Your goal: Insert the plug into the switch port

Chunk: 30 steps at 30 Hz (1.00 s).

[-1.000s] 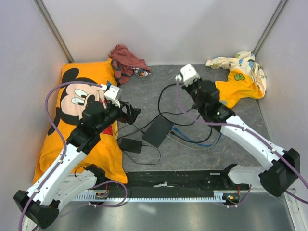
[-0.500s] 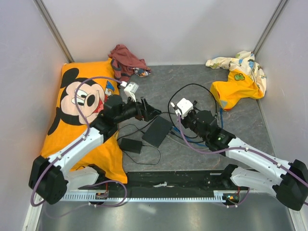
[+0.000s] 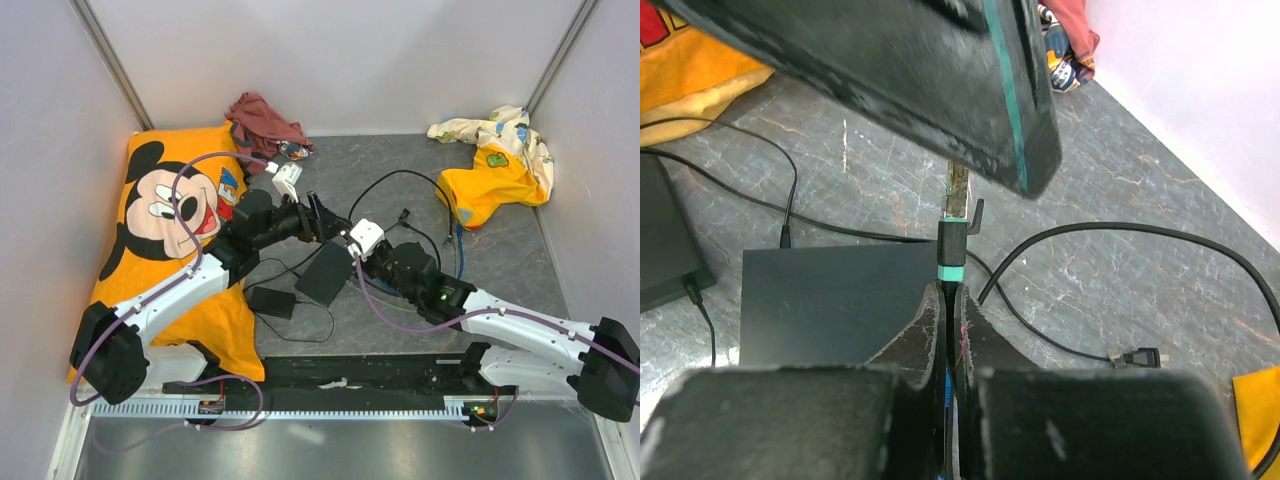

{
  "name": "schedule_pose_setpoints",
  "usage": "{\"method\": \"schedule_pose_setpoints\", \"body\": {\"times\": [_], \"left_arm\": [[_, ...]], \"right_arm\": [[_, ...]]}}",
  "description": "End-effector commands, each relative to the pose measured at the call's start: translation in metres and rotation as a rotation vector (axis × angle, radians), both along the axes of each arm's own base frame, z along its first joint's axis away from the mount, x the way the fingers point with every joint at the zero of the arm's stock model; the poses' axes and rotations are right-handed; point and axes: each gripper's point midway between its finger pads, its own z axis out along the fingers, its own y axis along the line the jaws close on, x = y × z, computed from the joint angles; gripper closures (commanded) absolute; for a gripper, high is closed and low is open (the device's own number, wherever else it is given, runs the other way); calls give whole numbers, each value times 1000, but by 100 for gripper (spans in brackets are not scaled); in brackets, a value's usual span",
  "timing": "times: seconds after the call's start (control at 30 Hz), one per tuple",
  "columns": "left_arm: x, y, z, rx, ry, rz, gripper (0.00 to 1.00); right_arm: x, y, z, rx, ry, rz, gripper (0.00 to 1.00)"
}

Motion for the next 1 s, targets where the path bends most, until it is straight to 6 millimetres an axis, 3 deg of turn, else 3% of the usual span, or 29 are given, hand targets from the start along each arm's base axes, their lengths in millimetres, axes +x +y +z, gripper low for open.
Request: {"method": "schedule_pose_setpoints", "body": {"times": [0.0,0.1,0.3,0.4,0.63,0.73,0.77,0.83,0.9,0.93,0.97], "left_arm": [[8,2,3,-12,32,60,19],[7,4,-5,9,51,69,23],[2,1,-11,4,75,38,45],[-1,0,-13,-1,89,27,51],[-7,1,-26,2,131,16,55],[-7,1,-28,0,135,17,61],[-8,1,-26,-6,127,15,71],[-7,1,-22,-19,112,18,78],[-7,2,-17,-29,92,18,95],[-8,2,-17,-30,87,13,98],[-9,2,-12,-43,57,3,98]], "right_arm": [[1,7,10,37,-34,-22,99],[1,10,11,37,-48,-27,99],[-1,19,8,47,-46,-16,98],[0,21,11,68,-54,-26,98],[0,23,7,78,-63,-47,98],[0,24,6,74,-63,-46,98],[0,25,6,77,-60,-46,97],[-1,25,2,79,-49,-45,94],[-3,25,1,104,-27,-47,92],[-5,25,1,115,-13,-41,90],[-8,28,0,120,-1,-23,81]]}}
